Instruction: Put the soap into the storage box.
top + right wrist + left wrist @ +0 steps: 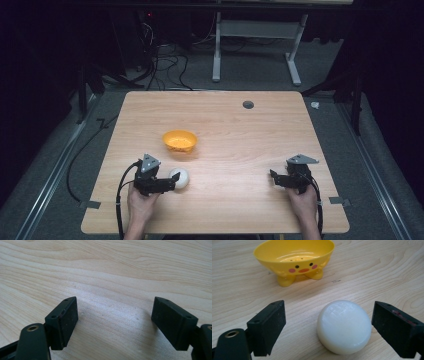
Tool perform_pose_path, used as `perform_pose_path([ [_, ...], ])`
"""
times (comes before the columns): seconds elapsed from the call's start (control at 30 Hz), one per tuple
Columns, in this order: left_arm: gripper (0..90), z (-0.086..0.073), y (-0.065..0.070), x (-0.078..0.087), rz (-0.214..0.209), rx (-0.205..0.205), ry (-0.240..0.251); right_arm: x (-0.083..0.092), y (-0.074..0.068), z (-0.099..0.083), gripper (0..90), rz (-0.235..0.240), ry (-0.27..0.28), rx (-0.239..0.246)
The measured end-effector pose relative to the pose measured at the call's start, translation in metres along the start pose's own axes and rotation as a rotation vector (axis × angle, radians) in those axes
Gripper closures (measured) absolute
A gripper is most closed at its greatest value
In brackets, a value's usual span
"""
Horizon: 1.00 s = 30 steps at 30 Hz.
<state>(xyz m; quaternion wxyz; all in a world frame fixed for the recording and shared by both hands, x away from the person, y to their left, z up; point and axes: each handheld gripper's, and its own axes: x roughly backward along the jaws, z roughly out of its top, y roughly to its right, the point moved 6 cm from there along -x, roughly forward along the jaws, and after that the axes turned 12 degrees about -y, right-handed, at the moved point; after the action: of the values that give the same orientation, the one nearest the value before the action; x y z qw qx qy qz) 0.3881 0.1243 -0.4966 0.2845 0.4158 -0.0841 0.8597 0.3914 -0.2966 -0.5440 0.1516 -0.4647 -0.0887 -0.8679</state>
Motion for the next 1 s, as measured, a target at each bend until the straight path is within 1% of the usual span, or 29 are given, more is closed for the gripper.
perform_pose_path([
  [0.03, 12.8, 0.000, 0.004, -0.003, -0.004, -0.007, -0.006, 0.000, 0.000, 0.000, 22.2, 0.000, 0.000, 0.000],
  [0.07, 12.8, 0.000, 0.004, -0.003, -0.004, -0.007, -0.006, 0.000, 0.000, 0.000, 22.2, 0.000, 0.000, 0.000],
  [0.1, 12.8, 0.000, 0.007, -0.006, 0.000, -0.018, -0.015, 0.000, 0.000, 0.000, 22.2, 0.000, 0.000, 0.000],
  [0.2, 12.8, 0.000, 0.010, -0.010, -0.011, -0.021, -0.018, 0.000, 0.000, 0.000, 22.2, 0.000, 0.000, 0.000],
  [0.23, 12.8, -0.001, 0.014, -0.014, -0.006, -0.032, -0.030, 0.000, 0.000, 0.000, 22.2, 0.000, 0.000, 0.000],
  [0.27, 12.7, -0.001, 0.014, -0.014, -0.006, -0.032, -0.030, 0.000, 0.000, 0.000, 22.2, 0.000, 0.000, 0.000],
  [0.33, 12.7, -0.002, 0.017, -0.018, 0.001, -0.046, -0.043, 0.000, 0.000, 0.000, 22.2, 0.000, 0.000, 0.000],
  [0.37, 12.6, -0.002, 0.019, -0.021, -0.005, -0.049, -0.053, 0.000, 0.000, 0.000, 22.2, 0.000, 0.000, 0.000],
  [0.53, 12.4, -0.004, 0.019, -0.027, -0.006, -0.044, -0.064, 0.000, 0.000, 0.000, 22.3, 0.000, 0.000, 0.000],
  [0.63, 12.3, -0.005, 0.020, -0.030, 0.003, -0.048, -0.076, 0.000, 0.000, 0.000, 22.2, 0.000, 0.000, 0.000],
  [0.83, 12.6, -0.009, 0.020, -0.036, 0.012, -0.040, -0.084, 0.000, 0.000, 0.000, 22.2, 0.000, 0.000, 0.000],
  [0.87, 13.1, -0.009, 0.020, -0.037, 0.014, -0.041, -0.085, 0.000, 0.000, 0.000, 22.2, 0.000, 0.000, 0.000],
  [0.9, 13.8, -0.010, 0.021, -0.039, 0.028, -0.053, -0.086, 0.000, 0.000, 0.000, 22.2, 0.000, 0.000, 0.000],
  [1.0, 14.3, -0.010, 0.023, -0.040, 0.031, -0.059, -0.089, 0.000, 0.000, 0.000, 22.2, 0.000, 0.000, 0.000],
])
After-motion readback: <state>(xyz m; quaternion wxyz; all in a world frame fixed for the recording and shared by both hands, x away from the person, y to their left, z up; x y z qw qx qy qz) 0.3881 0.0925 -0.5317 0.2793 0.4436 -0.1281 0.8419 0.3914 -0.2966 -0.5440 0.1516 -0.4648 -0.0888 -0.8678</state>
